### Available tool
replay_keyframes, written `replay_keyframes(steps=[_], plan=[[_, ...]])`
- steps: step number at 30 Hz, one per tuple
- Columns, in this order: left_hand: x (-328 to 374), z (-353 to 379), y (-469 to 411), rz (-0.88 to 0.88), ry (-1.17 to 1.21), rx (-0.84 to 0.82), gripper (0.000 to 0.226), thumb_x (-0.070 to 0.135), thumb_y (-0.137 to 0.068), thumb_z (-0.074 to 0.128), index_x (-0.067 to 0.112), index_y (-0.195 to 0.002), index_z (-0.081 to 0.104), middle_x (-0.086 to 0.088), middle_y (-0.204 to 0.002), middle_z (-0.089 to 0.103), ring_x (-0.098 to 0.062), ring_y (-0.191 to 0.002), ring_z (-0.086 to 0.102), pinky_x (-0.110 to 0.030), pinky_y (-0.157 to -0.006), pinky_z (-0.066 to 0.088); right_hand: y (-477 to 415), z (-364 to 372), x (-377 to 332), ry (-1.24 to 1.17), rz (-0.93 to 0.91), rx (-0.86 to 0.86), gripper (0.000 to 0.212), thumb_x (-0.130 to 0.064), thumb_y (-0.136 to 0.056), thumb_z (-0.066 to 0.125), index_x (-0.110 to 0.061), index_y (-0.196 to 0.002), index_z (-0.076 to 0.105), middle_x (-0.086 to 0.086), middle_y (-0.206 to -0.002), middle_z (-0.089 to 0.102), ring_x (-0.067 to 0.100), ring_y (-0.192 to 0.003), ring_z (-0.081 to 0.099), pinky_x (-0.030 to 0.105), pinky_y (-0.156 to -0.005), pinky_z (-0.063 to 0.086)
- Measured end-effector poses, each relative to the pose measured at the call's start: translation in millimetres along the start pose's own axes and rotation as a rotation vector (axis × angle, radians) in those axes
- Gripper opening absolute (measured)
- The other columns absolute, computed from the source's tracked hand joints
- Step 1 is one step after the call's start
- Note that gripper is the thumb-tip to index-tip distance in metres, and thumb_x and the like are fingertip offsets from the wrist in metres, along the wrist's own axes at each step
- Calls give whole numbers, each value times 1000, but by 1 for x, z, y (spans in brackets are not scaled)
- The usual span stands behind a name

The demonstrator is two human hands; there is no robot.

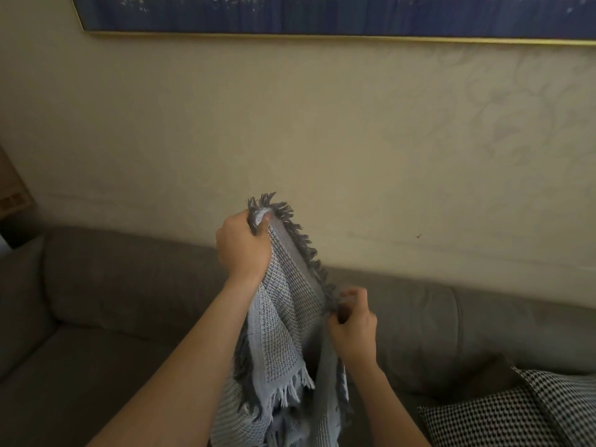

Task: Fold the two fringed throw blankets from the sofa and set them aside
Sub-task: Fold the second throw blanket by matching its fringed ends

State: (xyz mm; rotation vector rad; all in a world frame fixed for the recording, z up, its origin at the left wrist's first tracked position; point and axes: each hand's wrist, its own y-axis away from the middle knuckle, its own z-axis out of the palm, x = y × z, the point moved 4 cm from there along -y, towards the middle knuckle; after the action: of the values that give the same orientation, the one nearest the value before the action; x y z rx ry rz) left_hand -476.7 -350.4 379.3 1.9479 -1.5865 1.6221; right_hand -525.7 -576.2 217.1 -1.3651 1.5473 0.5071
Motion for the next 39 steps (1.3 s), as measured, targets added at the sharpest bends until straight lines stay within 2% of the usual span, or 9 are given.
replay_keyframes(steps=[5,11,18,22,25,27,31,34,39], plan=[[1,1,4,26,74,22,34,35,-101,72,23,-71,60,11,-60,56,-11,-54,49,-29,-52,30,-12,-7,-6,-46,221,-52,16,9,-79,54,-2,-67,54,2,-59,48,15,-57,39,29,-55,29],[-13,0,1,-49,159,73,25,30,-99,75,13,-80,72,5,-68,65,-15,-62,61,-32,-63,44,-16,-25,-31,-252,212,-84,32,-10,-96,54,-19,-68,41,-7,-61,40,13,-60,35,33,-57,31],[-19,0,14,-166,241,55,17,25,-100,75,15,-87,74,10,-74,66,-5,-67,62,-22,-63,48,-18,-42,-46,-429,134,17,43,-29,-97,76,5,-75,60,7,-60,49,17,-56,42,35,-52,36],[-52,6,31,-382,373,-46,15,29,-98,77,16,-96,70,1,-88,71,-15,-81,70,-32,-77,57,-26,-53,-68,-417,101,197,29,-20,-97,76,-5,-73,66,1,-57,56,12,-51,50,30,-52,45],[-82,18,48,-515,461,-207,14,24,-100,74,12,-106,71,-6,-100,74,-21,-92,72,-37,-85,59,-30,-59,-86,-374,36,229,4,-15,-96,77,-13,-97,80,4,-83,80,11,-79,76,28,-74,65],[-93,23,57,-484,366,-301,18,23,-103,69,10,-116,72,-7,-108,75,-25,-100,72,-44,-94,60,-32,-55,-89,-303,-18,204,7,-12,-96,76,-15,-99,82,12,-75,76,21,-61,70,40,-57,59],[-93,26,72,-257,154,-488,26,-3,-102,57,14,-113,74,3,-101,75,-13,-94,70,-33,-87,56,-22,-47,-97,-172,-105,141,39,7,-88,66,-29,-93,81,4,-57,68,8,-41,40,23,-43,37],[-81,23,84,-131,115,-644,39,-8,-91,57,21,-106,77,9,-99,78,3,-91,70,-26,-84,59,-11,-42,-102,-140,-119,133,45,13,-81,62,-28,-89,79,-13,-60,69,4,-45,55,16,-46,44],[-51,32,119,-50,98,-739,7,16,-80,70,19,-85,73,2,-80,75,-10,-78,72,-41,-76,60,1,-31,-106,-74,-124,149,49,14,-77,59,-20,-100,85,-12,-68,71,-3,-49,58,4,-50,39]])
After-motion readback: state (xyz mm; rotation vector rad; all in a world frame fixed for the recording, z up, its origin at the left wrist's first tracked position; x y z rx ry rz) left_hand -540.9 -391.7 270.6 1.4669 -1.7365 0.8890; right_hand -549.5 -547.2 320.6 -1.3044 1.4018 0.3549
